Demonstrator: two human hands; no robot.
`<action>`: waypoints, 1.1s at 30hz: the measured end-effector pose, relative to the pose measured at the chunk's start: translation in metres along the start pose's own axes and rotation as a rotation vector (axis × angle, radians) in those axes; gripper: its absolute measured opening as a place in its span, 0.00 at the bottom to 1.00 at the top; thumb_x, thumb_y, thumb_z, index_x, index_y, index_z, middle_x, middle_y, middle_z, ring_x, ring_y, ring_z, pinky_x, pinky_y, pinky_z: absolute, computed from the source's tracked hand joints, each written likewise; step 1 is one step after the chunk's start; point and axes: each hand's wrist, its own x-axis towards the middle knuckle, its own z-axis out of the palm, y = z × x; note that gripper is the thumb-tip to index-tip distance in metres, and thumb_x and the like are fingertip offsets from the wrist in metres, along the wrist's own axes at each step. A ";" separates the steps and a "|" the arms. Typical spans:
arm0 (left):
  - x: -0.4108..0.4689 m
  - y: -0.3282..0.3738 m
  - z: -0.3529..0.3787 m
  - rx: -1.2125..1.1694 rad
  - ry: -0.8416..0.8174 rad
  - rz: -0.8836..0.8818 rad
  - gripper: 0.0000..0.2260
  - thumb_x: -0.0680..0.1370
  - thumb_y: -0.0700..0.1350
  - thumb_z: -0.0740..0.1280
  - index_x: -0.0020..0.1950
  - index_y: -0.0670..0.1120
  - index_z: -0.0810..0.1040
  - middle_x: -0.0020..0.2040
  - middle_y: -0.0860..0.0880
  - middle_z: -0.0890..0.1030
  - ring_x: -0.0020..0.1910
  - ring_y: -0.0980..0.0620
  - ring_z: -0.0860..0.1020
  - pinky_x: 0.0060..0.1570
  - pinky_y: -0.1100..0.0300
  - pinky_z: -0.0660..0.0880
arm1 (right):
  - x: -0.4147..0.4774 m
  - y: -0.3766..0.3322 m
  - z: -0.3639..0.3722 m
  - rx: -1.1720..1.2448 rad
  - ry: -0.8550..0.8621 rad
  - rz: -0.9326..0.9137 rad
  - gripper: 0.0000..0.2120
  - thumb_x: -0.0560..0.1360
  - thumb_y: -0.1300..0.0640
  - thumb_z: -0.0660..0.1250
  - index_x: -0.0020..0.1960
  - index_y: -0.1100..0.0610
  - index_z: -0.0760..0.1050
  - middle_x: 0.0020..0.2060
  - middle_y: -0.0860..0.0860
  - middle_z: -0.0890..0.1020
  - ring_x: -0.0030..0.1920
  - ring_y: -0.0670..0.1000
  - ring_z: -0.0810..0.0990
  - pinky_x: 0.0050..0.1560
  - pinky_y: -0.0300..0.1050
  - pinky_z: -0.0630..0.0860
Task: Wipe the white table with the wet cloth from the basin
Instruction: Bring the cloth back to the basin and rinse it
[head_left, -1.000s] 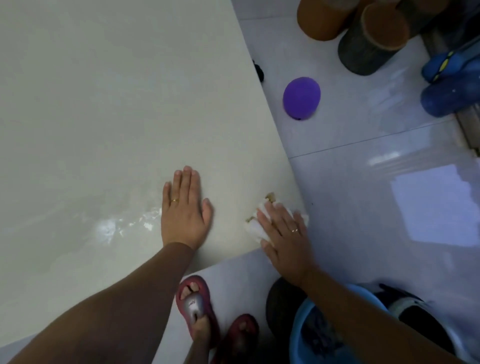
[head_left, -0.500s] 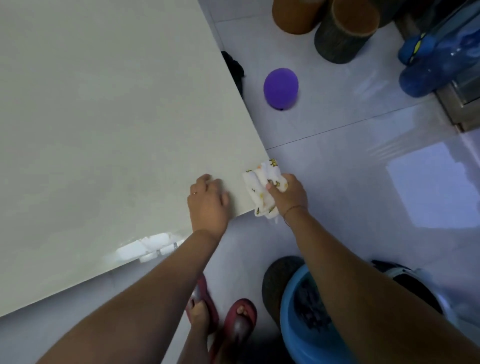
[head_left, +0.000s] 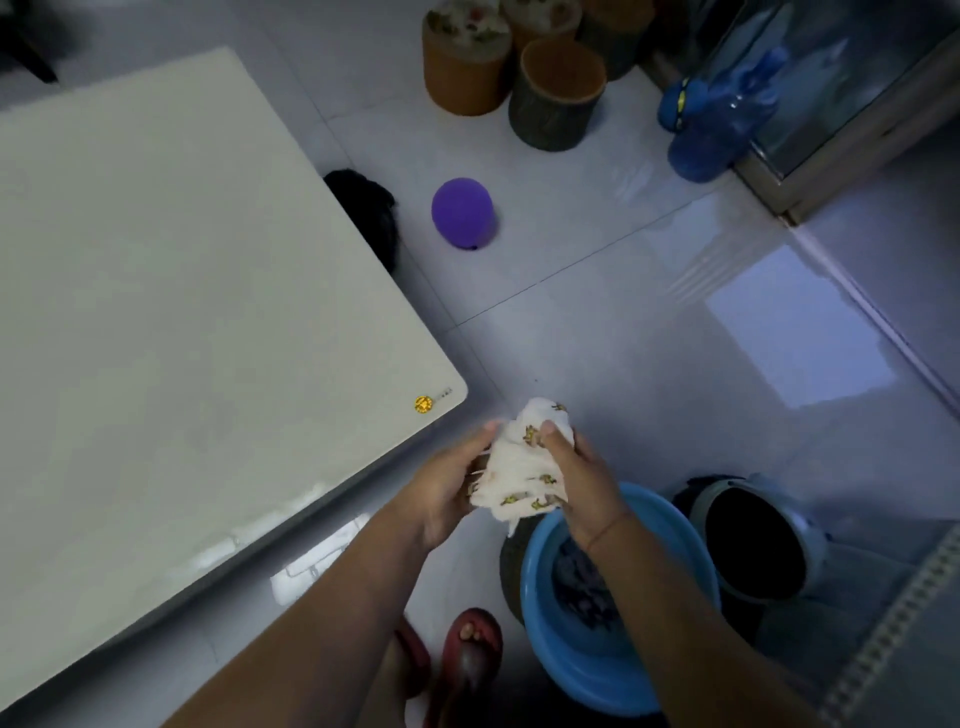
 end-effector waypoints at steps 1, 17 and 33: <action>-0.006 0.005 0.011 -0.024 -0.052 -0.024 0.21 0.69 0.55 0.71 0.55 0.43 0.81 0.49 0.44 0.84 0.48 0.48 0.83 0.53 0.50 0.79 | -0.011 -0.006 -0.012 0.040 0.020 -0.009 0.15 0.76 0.45 0.65 0.58 0.50 0.77 0.52 0.53 0.84 0.51 0.55 0.83 0.52 0.57 0.80; -0.005 -0.048 0.099 0.845 -0.063 0.045 0.11 0.79 0.49 0.65 0.57 0.43 0.74 0.49 0.45 0.80 0.42 0.49 0.78 0.30 0.62 0.73 | -0.127 0.058 -0.108 0.107 0.501 -0.115 0.03 0.78 0.65 0.63 0.45 0.60 0.71 0.35 0.53 0.77 0.35 0.51 0.76 0.31 0.41 0.75; 0.061 -0.230 0.028 1.361 -0.207 -0.023 0.05 0.78 0.45 0.61 0.53 0.46 0.71 0.45 0.48 0.76 0.40 0.55 0.74 0.35 0.61 0.70 | -0.112 0.278 -0.096 0.199 0.720 0.253 0.15 0.70 0.64 0.72 0.50 0.56 0.68 0.40 0.51 0.75 0.41 0.50 0.76 0.40 0.42 0.76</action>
